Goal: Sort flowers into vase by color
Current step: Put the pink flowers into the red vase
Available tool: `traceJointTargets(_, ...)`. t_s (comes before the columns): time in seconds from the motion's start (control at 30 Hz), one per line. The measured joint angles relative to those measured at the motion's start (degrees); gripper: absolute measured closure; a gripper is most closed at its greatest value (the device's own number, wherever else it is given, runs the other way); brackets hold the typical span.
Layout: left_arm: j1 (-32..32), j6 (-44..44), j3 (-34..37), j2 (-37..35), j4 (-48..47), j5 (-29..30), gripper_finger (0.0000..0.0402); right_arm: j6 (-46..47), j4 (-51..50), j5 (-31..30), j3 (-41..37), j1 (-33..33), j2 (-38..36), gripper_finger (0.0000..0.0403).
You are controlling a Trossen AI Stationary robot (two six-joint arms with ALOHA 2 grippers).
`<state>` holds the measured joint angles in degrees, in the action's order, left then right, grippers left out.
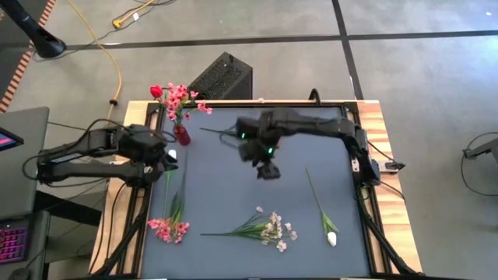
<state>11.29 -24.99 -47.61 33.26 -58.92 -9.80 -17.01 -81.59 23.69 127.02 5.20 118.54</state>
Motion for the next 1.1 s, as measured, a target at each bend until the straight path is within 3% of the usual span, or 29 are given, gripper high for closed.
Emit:
traceJointTargets(0.17, -5.30, -4.98, 2.84, -0.27, -0.29, 6.93, 0.0264, -3.66, 16.26, -3.11, -6.36, -4.71, 0.89, 0.0134)
traceJointTargets(0.37, -7.31, -6.25, 2.99, -0.29, -0.62, 11.03, 0.0264, -14.03, 44.88, -3.10, -14.14, -5.91, 0.87, 0.0134)
traceJointTargets(0.47, -7.39, -7.12, 2.99, -0.27, -0.74, 11.91, 0.0264, -14.78, 59.98, -2.21, -18.02, -5.36, 2.23, 0.0134)
traceJointTargets(0.83, -8.49, -16.78, 11.78, 0.85, -0.75, 5.96, 0.0264, -18.41, 82.32, 0.36, -18.87, -2.74, 14.33, 0.0134)
traceJointTargets(1.1, -10.13, -23.10, 17.23, 4.70, 4.05, 5.74, 0.0264, -15.04, 83.58, 0.47, -14.36, -2.74, 22.51, 0.0134)
